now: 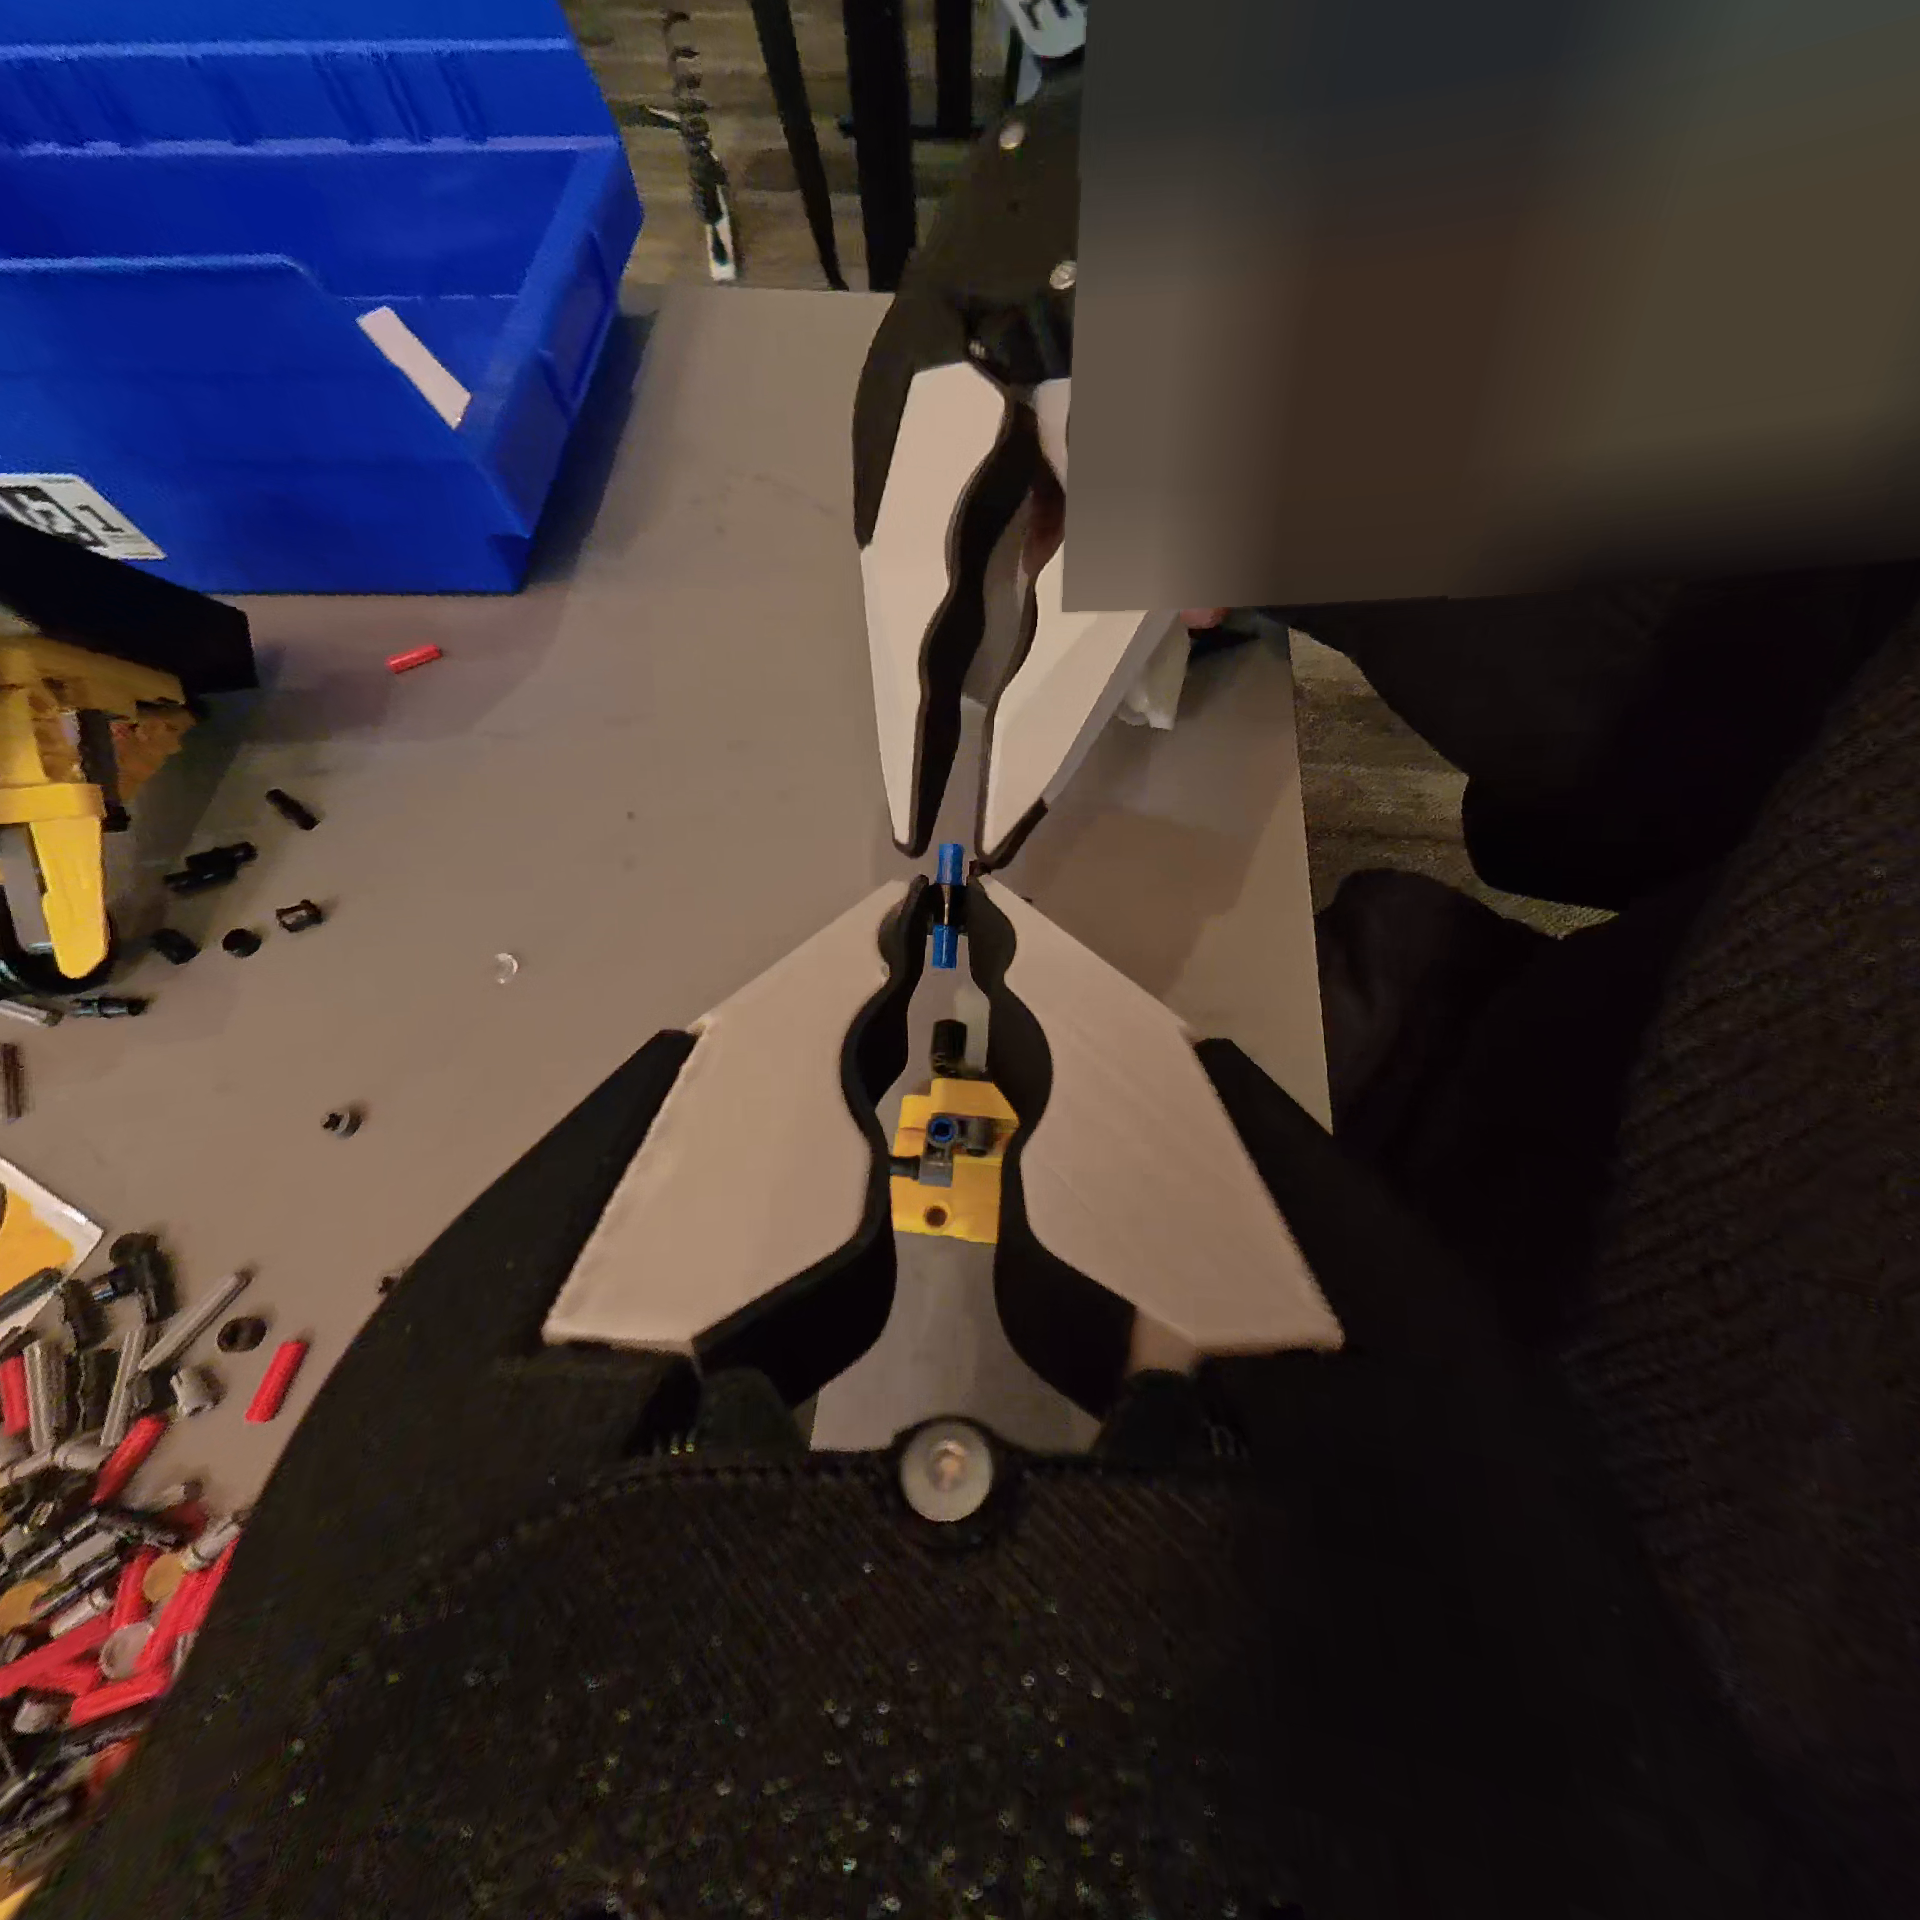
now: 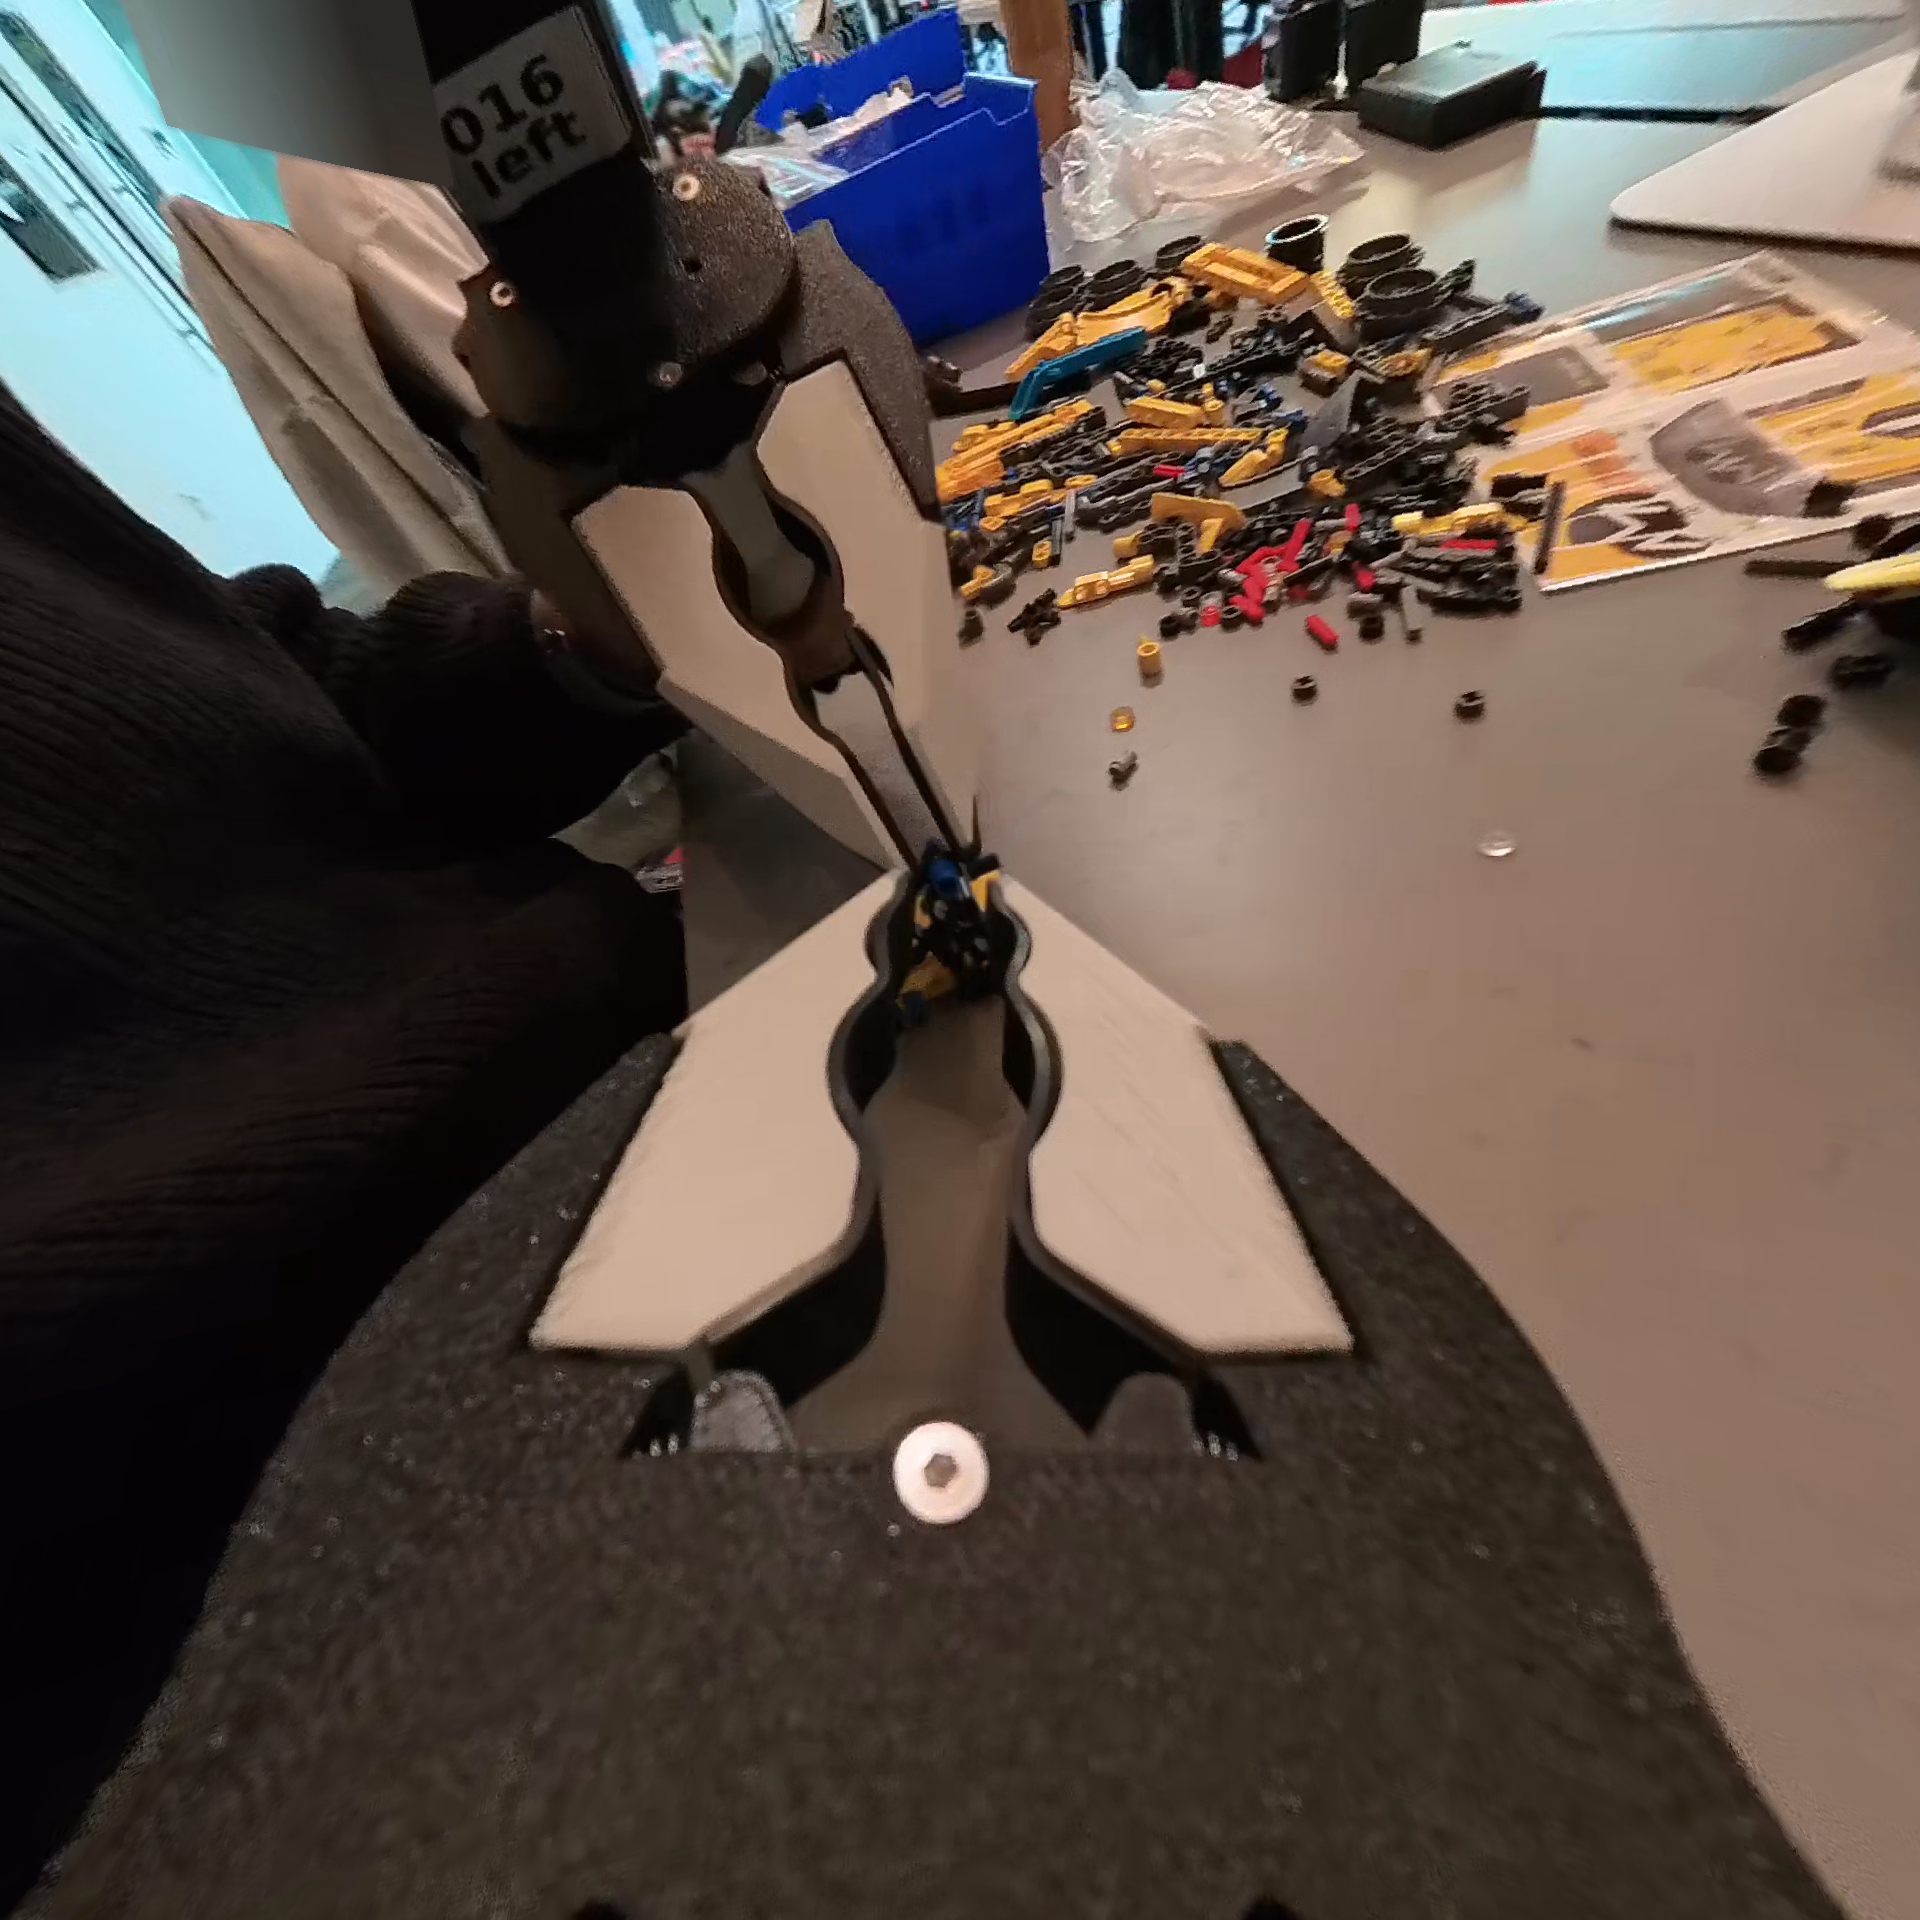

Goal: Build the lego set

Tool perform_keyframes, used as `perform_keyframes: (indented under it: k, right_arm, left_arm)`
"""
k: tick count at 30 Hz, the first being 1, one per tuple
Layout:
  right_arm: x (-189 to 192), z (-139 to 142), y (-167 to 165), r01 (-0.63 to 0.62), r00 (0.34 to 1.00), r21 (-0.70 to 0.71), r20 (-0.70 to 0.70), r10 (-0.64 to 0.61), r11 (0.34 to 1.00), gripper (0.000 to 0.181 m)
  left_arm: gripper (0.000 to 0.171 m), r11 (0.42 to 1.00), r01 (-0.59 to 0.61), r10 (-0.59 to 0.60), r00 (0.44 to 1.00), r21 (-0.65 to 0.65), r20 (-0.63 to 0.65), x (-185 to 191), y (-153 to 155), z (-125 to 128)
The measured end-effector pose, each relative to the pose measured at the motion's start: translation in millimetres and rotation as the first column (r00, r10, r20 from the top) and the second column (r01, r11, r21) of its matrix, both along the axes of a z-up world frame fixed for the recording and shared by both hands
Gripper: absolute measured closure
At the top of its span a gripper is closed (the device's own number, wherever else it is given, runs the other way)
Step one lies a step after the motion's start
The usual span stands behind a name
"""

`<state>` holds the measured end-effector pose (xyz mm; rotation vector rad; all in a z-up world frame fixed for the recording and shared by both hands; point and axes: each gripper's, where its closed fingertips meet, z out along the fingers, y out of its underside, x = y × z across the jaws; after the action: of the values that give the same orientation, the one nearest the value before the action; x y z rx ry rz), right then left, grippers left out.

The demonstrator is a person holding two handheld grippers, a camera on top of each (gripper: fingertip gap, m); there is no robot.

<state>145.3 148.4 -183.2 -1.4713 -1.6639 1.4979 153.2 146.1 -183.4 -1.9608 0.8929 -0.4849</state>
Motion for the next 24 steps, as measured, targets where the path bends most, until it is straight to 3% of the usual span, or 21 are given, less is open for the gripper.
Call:
perform_keyframes:
  k: [9, 11, 12, 14, 16, 19, 24]
  right_arm:
    - [6, -4, -7, -0.047, 0.999, -0.023, 0.027, 0.047, 0.999, 0.178]
    - [7, -7, -5, -0.036, 0.998, -0.013, 0.049, 0.036, 0.999, 0.178]
    - [8, -10, -4, -0.028, 0.997, -0.004, 0.067, 0.028, 1.0, 0.178]
    - [11, -18, -2, -0.021, 0.993, 0.02, 0.113, 0.019, 1.0, 0.178]
    - [15, -29, -1, -0.02, 0.984, 0.049, 0.179, 0.011, 0.999, 0.178]
    - [18, -42, -5, -0.039, 0.966, 0.069, 0.256, 0.02, 0.997, 0.178]
    - [19, -47, -10, -0.058, 0.959, 0.081, 0.283, 0.033, 0.995, 0.178]
  left_arm:
    - [0.166, 1.0, 0.024, -0.024, 0.999, 0.013, -0.022, 5, -3, -3]
    - [0.124, 1.0, 0.005, -0.005, 1.0, -0.016, -0.006, 2, -2, -5]
    - [0.111, 0.999, 0.009, -0.009, 1.0, -0.046, 0.012, 1, -4, -6]
    - [0.089, 0.995, 0.027, -0.022, 0.998, -0.094, 0.053, 0, -11, -7]
    - [0.079, 0.988, 0.027, -0.018, 0.998, -0.151, 0.063, -4, -16, -14]
    - [0.076, 0.977, 0.022, -0.017, 1.0, -0.211, 0.025, -8, -21, -30]
    - [0.086, 0.97, 0.019, -0.029, 0.999, -0.243, -0.038, -7, -25, -46]
